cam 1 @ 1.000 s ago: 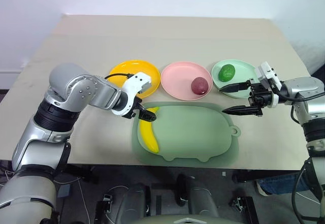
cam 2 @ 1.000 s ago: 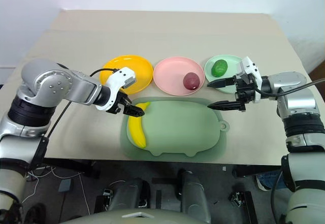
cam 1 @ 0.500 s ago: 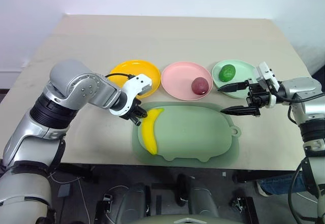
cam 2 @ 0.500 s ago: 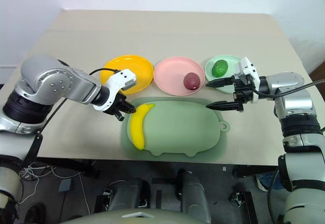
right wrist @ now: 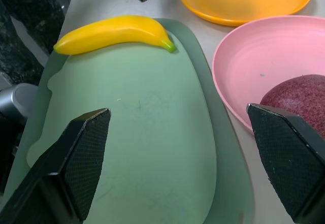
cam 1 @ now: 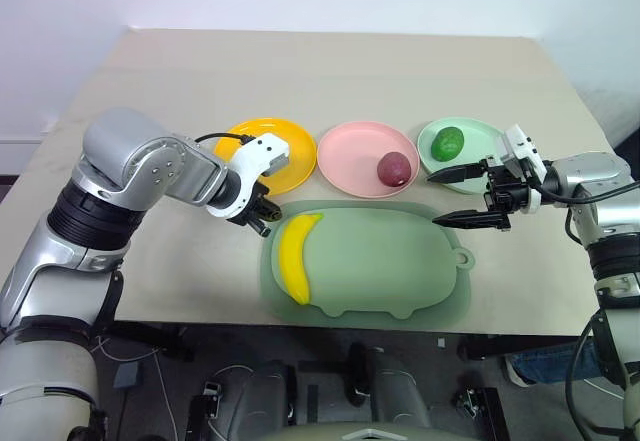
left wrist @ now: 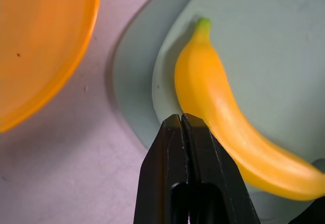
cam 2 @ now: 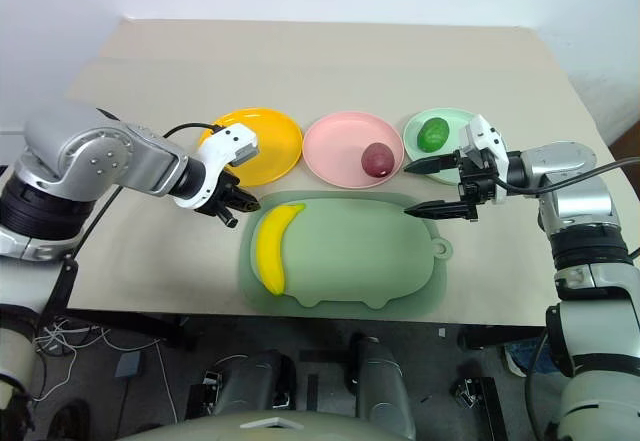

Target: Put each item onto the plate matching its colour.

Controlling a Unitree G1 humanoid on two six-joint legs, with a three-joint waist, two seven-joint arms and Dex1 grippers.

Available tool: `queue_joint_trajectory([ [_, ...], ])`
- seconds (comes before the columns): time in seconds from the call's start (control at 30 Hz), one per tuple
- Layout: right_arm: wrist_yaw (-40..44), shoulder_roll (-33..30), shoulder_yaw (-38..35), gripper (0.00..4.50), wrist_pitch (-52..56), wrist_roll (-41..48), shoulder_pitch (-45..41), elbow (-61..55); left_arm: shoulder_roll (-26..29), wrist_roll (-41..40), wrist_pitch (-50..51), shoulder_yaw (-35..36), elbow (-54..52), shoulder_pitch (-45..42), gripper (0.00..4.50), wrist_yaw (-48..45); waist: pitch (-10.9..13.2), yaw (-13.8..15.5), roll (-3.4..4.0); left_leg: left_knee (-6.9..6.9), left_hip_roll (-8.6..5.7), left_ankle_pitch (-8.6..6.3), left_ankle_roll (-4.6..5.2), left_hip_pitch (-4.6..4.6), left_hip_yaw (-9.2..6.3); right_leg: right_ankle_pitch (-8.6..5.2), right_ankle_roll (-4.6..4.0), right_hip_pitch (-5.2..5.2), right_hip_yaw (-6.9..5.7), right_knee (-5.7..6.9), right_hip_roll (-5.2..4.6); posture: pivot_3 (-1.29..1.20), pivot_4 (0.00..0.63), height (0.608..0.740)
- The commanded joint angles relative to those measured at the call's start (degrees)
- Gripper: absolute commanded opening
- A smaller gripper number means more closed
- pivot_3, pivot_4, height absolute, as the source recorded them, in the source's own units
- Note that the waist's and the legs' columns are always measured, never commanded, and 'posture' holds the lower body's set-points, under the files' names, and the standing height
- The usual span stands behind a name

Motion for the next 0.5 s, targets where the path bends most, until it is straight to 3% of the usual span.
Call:
queue_joint_trajectory([
  [0.03,0.2,-0.4,-1.2,4.5,-0.5,0.4,-1.0,0.0,0.0,0.4,0.5,1.2,-1.6,-1.5,1.21,-0.8,0.0,0.0,0.0,0.0,0.0,0.0,0.0,0.0,0.0,0.0,0.0,0.0,0.0,0.0,0.0,0.0,0.15,0.74],
  [0.37,0.2,-0.3,-1.2,4.5,-0.4,0.2,-0.9,0.0,-0.5,-1.6,0.5,0.0,-0.3,-2.9,4.44,-1.0,0.0,0.0,0.0,0.0,0.0,0.0,0.0,0.0,0.0,0.0,0.0,0.0,0.0,0.0,0.0,0.0,0.15,0.74],
  [0.5,0.2,0.2,-1.0,4.5,-0.7,-0.5,-1.1,0.7,-3.0,-4.5,0.5,-1.6,-0.1,-4.7,4.49,0.2,0.0,0.1,0.0,0.03,-0.01,0.0,0.0,-0.03,-0.01,0.0,0.0,0.0,0.0,0.0,-0.01,0.0,0.15,0.74],
])
